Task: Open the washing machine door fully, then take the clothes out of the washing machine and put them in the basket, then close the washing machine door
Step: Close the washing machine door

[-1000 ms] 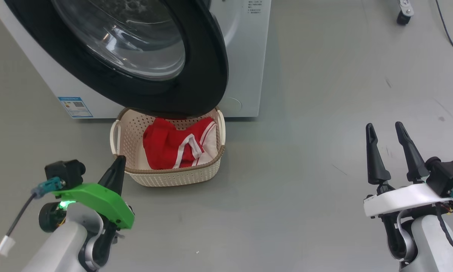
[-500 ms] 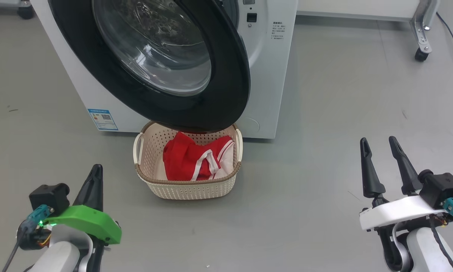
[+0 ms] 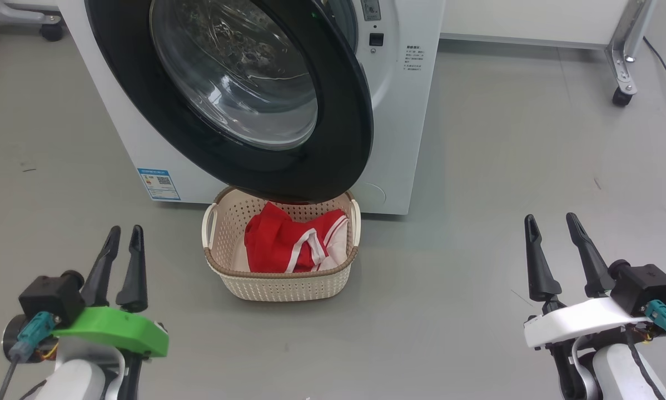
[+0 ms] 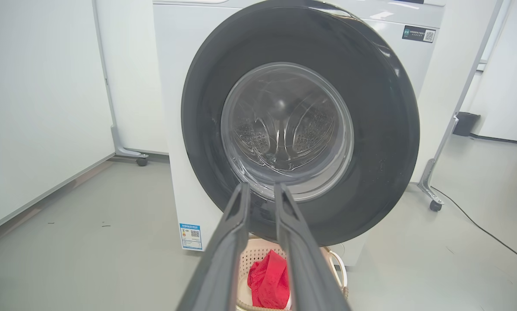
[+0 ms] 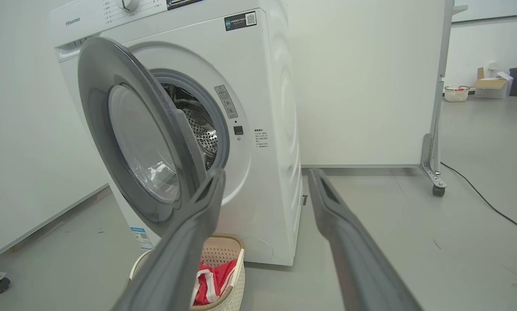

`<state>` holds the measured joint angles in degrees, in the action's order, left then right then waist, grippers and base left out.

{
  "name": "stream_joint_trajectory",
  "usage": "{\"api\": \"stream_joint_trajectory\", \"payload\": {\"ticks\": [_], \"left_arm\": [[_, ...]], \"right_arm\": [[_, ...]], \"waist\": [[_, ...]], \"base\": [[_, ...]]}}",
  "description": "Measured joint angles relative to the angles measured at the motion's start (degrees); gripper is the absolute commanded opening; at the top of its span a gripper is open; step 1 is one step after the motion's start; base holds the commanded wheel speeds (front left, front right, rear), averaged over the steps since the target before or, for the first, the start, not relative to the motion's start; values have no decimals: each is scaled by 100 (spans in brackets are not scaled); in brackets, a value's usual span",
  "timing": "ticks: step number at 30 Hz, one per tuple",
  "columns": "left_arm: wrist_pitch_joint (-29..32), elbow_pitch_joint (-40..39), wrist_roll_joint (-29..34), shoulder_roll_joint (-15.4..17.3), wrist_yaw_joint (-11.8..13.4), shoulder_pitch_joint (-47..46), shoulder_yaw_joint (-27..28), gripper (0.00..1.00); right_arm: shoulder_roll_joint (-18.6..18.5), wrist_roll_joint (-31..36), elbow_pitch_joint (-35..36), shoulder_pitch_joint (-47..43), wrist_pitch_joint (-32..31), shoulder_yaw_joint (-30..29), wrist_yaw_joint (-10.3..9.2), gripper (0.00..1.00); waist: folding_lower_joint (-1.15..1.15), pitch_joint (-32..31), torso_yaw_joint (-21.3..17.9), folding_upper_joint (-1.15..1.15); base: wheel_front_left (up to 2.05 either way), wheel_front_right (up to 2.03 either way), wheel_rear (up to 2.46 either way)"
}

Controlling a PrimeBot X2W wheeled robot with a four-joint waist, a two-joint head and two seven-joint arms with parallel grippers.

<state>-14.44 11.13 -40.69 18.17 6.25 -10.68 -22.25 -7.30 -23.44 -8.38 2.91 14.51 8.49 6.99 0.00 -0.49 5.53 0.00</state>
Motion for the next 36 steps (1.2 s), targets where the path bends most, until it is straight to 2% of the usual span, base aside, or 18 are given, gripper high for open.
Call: {"api": "stream_joint_trajectory", "payload": {"ticks": [5,12,36], "left_arm": [[0,-199,142,-135,3,342,212,100],[0,-405,454,-203,9,637,215,100],[0,-676,853,-480,9,1020,361,100]], "right_arm": [[9,24,0,-2,0,-16,0,100],[24,40,1,-3,0,-25,0,100],[20,108,1,-3,0,-1,0,100]], "waist": [[0,9,-11,0],[0,36,-41,0],[0,106,-88,0]], "base": [[0,0,0],[0,0,0],[0,0,0]]}}
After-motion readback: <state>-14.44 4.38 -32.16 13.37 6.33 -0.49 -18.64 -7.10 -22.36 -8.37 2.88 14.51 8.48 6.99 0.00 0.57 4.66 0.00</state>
